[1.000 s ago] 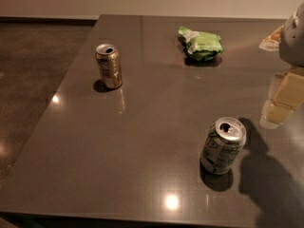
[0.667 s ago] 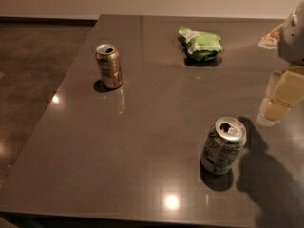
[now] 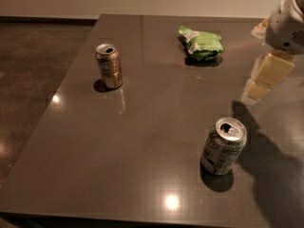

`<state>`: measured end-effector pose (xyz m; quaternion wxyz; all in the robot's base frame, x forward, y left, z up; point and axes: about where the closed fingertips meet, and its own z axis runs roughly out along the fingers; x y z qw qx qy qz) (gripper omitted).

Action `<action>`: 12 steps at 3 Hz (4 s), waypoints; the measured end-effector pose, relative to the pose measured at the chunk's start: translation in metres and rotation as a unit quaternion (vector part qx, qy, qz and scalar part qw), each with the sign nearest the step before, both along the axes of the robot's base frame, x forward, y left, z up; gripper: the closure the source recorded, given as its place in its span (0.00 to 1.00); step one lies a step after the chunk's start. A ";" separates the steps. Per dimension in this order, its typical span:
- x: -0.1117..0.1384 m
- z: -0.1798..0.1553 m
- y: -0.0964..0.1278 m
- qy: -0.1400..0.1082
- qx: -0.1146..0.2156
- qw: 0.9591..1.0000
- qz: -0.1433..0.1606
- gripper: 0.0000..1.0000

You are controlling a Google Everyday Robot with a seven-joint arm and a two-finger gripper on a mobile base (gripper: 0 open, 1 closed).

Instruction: Move green rice chip bag near 7up can

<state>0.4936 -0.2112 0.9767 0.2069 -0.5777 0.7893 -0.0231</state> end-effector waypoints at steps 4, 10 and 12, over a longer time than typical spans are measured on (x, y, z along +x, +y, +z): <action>0.156 -0.048 -0.009 -0.044 0.041 0.997 -0.045 0.00; 0.271 -0.100 -0.007 -0.076 0.049 0.994 -0.054 0.19; 0.266 -0.100 -0.008 -0.073 0.062 0.994 -0.046 0.65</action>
Offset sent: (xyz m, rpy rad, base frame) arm 0.1548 -0.0053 -0.0440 0.0829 -0.0923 -0.0804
